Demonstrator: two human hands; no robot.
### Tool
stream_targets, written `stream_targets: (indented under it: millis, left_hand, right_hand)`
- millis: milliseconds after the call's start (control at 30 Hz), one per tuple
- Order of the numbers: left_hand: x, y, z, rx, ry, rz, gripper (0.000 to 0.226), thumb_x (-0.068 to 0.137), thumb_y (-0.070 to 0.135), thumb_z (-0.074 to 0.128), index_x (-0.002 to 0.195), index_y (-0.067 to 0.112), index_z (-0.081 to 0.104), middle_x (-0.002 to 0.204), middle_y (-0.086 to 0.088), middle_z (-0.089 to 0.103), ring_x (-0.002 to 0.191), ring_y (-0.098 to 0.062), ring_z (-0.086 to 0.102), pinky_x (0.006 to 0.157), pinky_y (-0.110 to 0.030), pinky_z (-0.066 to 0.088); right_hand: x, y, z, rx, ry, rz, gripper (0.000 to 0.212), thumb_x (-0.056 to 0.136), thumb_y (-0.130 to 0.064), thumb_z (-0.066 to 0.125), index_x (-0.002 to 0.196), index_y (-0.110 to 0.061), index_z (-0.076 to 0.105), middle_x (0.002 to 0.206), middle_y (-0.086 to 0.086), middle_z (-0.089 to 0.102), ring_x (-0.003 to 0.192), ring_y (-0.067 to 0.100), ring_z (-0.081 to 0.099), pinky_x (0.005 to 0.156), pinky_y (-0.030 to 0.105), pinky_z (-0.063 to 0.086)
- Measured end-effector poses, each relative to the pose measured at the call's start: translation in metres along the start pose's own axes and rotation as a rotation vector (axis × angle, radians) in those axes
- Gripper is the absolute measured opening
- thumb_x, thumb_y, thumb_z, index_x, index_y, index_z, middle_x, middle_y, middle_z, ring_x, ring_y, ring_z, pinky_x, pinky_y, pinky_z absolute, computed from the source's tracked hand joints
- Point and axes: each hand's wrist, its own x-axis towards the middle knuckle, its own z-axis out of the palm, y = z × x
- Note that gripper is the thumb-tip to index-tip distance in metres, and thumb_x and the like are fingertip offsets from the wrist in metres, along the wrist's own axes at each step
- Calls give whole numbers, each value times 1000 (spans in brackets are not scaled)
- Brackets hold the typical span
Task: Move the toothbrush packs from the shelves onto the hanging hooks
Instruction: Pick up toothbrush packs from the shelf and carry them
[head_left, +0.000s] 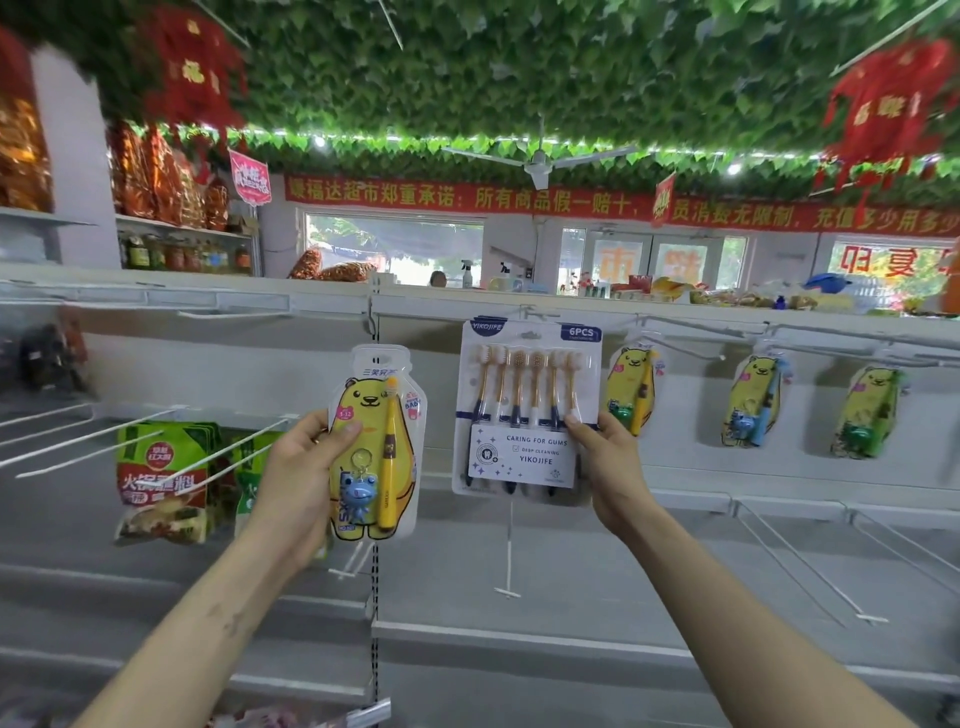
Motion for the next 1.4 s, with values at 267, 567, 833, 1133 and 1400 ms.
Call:
stream_targets:
  millis: [267,567,833,1133,1400]
  left_hand:
    - [-3,0,-10,9,-14,7,24,104,13,59,126,2,63,115,-21,76,106,-44,73,99,-67,54]
    - [-7,-15,-4,-15,-94,-49,25,104,13,59,127,4,63,116,-20,76,103,-41,75,95,-60,58]
    - [-26,-49,38,-45,-235,-138,21,103,10,60,122,6,64,114,-17,77,98,-33,77,91,-54,60]
    - [-71,-72,131,-63,-308,-129,18,103,11,61,120,7,67,113,-17,77,104,-41,75,93,-60,59]
    - [-139,-94,267,-56,-399,-98,23,104,16,60,124,7,65,116,-18,76,107,-39,74,97,-65,56]
  right_hand:
    - [16,9,-3,-115,-13,22,27,102,-34,69,120,-13,68,112,4,79,106,22,75,95,51,61]
    - [-10,33,-41,-373,242,-13,16,104,-29,63,116,-17,62,109,6,70,108,29,68,93,46,56]
    - [-89,0,-29,-334,64,-68,11,106,-17,60,114,-16,66,104,9,74,94,24,75,86,38,64]
    - [-136,-37,-68,-294,-255,-80,24,107,-26,60,129,-17,59,116,13,70,105,25,73,78,37,64]
    - [-131,-68,-206,-283,-152,-91,16,108,-20,56,123,-17,63,107,-3,76,100,14,74,79,32,61]
